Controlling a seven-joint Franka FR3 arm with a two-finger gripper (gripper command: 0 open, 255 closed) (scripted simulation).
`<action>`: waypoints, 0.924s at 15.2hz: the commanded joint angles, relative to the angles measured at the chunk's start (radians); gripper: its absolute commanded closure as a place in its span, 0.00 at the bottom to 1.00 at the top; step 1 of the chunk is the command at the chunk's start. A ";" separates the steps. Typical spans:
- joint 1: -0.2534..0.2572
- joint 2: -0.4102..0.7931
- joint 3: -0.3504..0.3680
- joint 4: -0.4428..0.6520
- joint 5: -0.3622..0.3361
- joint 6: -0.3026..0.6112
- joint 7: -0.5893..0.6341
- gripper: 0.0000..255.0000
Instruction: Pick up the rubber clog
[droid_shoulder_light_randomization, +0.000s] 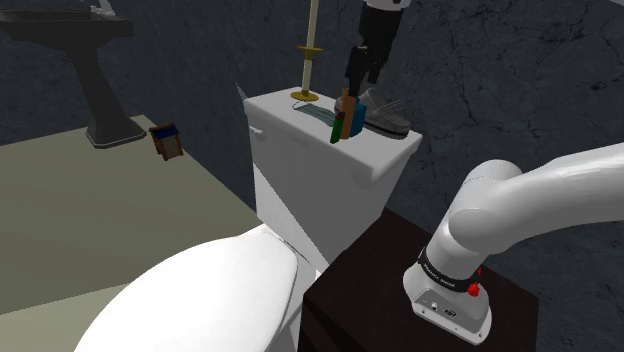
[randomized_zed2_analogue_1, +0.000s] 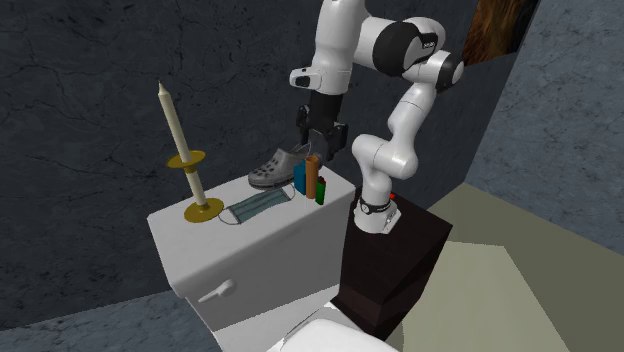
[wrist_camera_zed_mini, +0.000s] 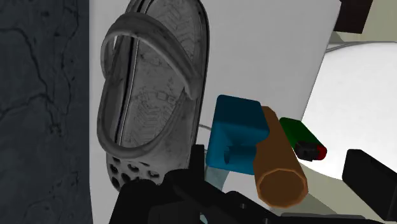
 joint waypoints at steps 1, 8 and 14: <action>0.000 0.000 0.000 0.000 0.000 0.000 0.000 0.00; -0.070 -0.059 -0.167 -0.112 -0.061 0.113 -0.097 0.00; -0.118 -0.071 -0.282 -0.176 -0.101 0.202 -0.161 0.00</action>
